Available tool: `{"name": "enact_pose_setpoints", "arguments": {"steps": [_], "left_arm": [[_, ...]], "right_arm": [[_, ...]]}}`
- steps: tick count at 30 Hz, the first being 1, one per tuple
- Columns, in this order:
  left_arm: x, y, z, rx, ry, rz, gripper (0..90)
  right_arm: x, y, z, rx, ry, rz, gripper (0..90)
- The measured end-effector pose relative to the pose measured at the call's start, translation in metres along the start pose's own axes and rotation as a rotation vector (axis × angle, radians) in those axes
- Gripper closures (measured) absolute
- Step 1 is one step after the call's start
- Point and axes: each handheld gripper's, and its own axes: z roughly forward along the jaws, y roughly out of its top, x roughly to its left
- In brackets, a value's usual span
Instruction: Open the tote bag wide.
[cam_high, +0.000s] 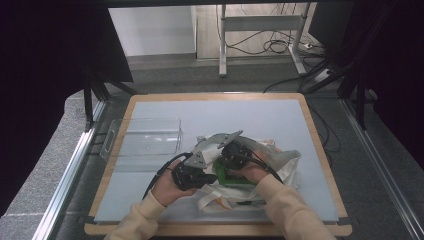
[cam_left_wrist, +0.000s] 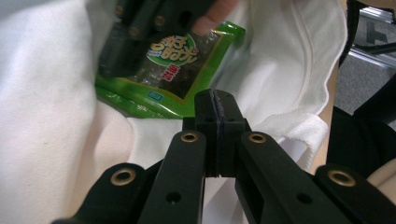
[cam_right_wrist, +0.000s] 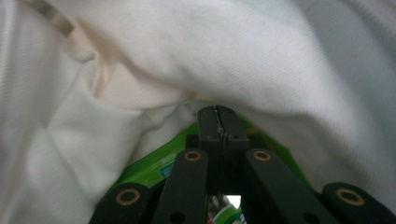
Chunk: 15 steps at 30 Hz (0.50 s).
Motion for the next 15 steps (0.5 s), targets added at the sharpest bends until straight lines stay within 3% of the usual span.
{"name": "enact_pose_setpoints", "arguments": {"steps": [7,15], "left_arm": [[0.0,-0.001,0.005,0.035,-0.011,0.009,90.0],[0.001,-0.004,0.01,0.048,-0.031,-0.021,90.0]], "right_arm": [[-0.012,0.003,0.003,-0.032,-0.036,-0.005,88.9],[-0.021,0.006,0.005,-0.063,-0.036,0.021,88.9]]}}
